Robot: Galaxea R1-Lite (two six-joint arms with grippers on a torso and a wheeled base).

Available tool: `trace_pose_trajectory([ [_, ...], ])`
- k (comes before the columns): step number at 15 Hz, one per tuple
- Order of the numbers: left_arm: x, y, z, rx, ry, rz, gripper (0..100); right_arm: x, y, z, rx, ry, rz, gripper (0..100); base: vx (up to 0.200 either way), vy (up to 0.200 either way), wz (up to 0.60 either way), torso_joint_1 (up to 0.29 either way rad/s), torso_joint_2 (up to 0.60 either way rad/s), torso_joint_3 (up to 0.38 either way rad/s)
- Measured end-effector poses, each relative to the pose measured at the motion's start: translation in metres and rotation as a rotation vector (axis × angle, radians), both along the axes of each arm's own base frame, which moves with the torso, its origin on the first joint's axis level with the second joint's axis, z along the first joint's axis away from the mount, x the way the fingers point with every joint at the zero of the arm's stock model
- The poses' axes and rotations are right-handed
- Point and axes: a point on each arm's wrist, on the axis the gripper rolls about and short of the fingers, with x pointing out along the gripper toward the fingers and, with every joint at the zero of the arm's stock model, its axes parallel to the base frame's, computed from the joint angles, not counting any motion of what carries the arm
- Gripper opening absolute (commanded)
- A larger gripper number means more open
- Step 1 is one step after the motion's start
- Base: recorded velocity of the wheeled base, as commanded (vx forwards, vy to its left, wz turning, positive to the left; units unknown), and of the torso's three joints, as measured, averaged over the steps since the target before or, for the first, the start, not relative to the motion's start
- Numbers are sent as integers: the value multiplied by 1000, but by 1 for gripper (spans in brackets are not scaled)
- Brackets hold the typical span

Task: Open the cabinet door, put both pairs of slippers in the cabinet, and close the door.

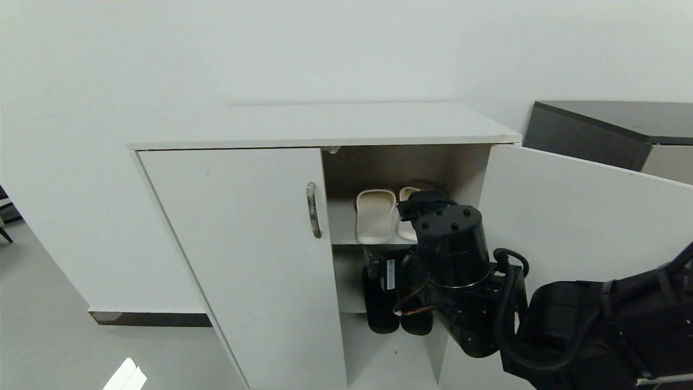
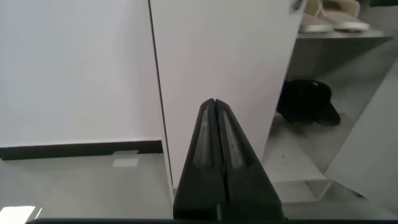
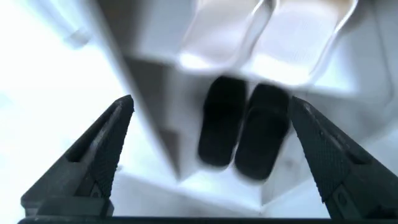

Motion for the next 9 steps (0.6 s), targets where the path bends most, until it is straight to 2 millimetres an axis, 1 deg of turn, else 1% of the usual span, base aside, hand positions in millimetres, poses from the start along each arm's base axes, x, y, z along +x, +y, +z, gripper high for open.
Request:
trace_pose_trajectory([
  [3, 0, 0, 0, 0, 0, 1, 0, -10, 1, 1, 33, 13, 22, 0, -200, 0, 0, 6, 1, 1],
  [5, 0, 0, 0, 0, 0, 1, 0, -15, 1, 5, 102, 38, 67, 0, -200, 0, 0, 0, 0, 0],
  [9, 0, 0, 0, 0, 1, 0, 0, -24, -11, 3, 100, 59, 82, 0, -200, 0, 0, 2, 2, 1],
])
